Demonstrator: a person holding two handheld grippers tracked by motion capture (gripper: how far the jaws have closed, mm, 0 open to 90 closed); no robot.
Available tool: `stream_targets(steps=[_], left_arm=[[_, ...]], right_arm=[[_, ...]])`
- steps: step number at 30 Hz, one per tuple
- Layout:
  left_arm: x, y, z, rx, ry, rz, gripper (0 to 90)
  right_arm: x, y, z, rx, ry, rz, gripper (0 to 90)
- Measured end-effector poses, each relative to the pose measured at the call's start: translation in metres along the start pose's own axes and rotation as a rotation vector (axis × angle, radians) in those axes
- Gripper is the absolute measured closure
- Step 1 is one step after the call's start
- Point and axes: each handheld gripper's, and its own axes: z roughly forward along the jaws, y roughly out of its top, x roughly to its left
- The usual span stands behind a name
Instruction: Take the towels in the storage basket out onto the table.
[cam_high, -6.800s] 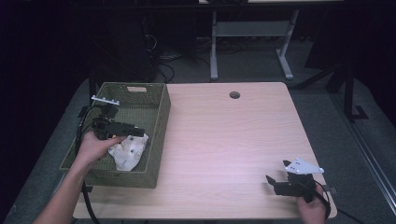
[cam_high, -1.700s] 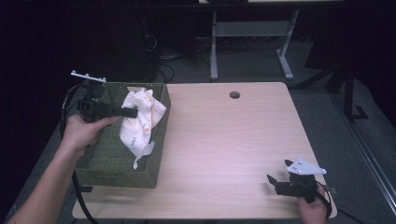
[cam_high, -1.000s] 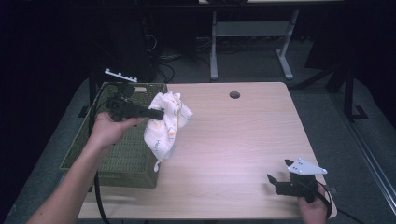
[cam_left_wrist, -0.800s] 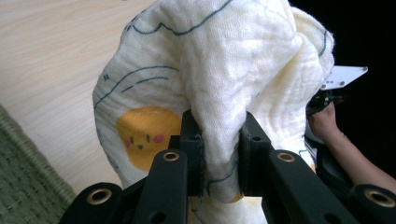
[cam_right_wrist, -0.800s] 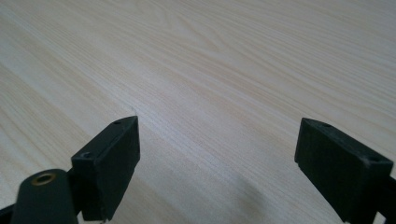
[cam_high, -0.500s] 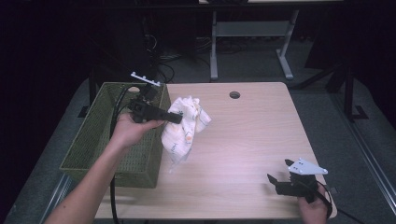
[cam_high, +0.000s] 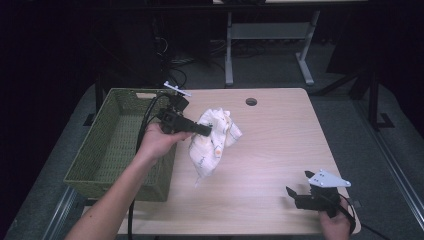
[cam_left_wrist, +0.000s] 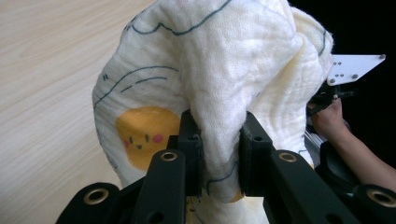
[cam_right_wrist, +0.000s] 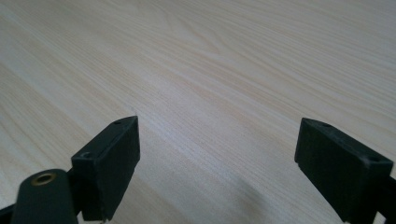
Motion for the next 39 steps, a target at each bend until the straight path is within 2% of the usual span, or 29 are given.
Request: stream_targets(steps=[4,7,15,23,32,39], left_arm=[[-0.001,0.003,0.014,0.01,-0.013,-0.005,74.2],[-0.003,0.007,0.025,0.025,0.001,0.001,74.3],[-0.006,0.013,0.053,0.05,0.001,0.003,74.2],[0.002,0.016,0.08,0.057,-0.018,-0.042,74.1],[0.002,0.014,0.106,0.079,-0.002,-0.04,74.2],[0.011,0.011,0.121,0.063,0.01,-0.07,74.0]], right_arm=[[0.0,0.0,0.0,-0.002,0.001,0.003,13.7],[0.0,0.0,0.0,-0.003,0.0,0.0,13.7],[0.0,0.001,0.0,-0.007,0.004,0.005,13.7],[0.0,0.001,0.0,-0.005,0.003,-0.002,13.7],[0.0,0.001,0.001,-0.004,0.005,-0.001,13.7],[0.0,0.001,0.001,-0.005,0.006,0.0,13.6]])
